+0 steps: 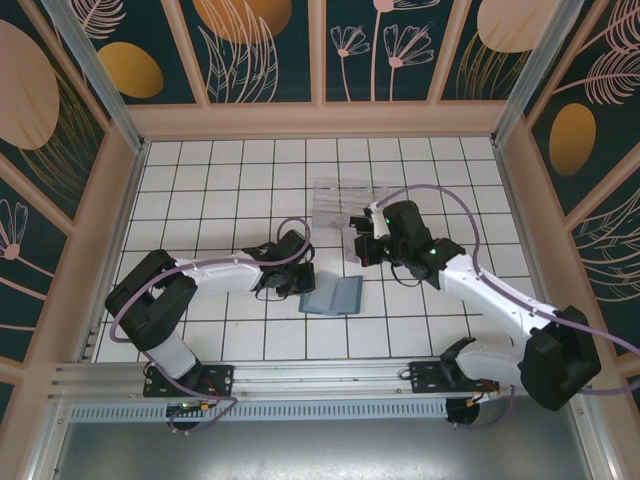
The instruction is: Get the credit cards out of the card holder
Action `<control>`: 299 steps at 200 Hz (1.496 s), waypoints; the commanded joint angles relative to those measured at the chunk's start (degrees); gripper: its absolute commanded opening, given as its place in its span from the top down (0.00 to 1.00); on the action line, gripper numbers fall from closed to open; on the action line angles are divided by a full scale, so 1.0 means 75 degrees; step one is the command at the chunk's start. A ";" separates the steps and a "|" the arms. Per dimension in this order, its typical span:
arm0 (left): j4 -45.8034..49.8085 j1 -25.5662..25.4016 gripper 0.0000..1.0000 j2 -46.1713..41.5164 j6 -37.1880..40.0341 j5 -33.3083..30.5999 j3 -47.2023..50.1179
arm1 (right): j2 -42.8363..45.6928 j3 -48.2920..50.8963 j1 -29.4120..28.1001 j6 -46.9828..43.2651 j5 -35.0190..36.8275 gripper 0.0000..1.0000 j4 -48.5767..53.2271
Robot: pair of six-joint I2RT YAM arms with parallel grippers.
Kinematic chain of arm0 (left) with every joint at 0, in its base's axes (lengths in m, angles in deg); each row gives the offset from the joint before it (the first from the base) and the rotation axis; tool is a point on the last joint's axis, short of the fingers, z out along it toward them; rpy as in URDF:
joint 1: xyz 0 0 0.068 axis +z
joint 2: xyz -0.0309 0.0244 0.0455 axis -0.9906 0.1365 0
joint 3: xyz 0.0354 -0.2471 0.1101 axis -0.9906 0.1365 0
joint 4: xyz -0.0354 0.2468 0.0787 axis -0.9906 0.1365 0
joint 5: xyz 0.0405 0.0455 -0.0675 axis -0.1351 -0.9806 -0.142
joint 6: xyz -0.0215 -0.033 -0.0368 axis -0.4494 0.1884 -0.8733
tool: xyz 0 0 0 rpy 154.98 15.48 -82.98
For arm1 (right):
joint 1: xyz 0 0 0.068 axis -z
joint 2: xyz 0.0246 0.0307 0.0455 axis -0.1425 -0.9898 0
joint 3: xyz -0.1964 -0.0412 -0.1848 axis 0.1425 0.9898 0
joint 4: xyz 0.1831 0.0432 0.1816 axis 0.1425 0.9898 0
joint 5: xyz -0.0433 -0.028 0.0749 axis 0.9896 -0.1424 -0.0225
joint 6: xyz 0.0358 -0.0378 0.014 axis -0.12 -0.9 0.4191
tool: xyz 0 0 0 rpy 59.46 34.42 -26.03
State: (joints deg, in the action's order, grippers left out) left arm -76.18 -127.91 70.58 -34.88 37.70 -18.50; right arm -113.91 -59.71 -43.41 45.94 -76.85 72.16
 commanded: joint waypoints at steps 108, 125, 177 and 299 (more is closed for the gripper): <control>-0.0166 0.0012 0.91 0.0108 0.0200 0.0131 0.0220 | -0.3402 -0.3726 0.0268 -0.7439 0.0119 1.00 0.2481; -0.0170 0.0017 0.91 0.0092 0.0173 0.0142 0.0233 | -0.3793 -0.4161 0.0323 -0.7738 0.0046 1.00 0.2697; -0.0112 0.0009 0.91 0.0096 0.0144 0.0102 0.0226 | -0.4844 -0.5285 0.0396 -0.8230 -0.0088 1.00 0.3194; -0.0129 0.0010 0.92 0.0086 -0.0011 0.0032 0.0307 | -0.6290 -0.6525 0.0396 -0.8646 0.0446 1.00 0.3830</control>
State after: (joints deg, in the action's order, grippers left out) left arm -78.48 -127.89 70.58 -34.56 38.33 -17.47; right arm -159.13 -105.98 -40.75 -17.16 -75.52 97.32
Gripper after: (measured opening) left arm 0.084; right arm 0.052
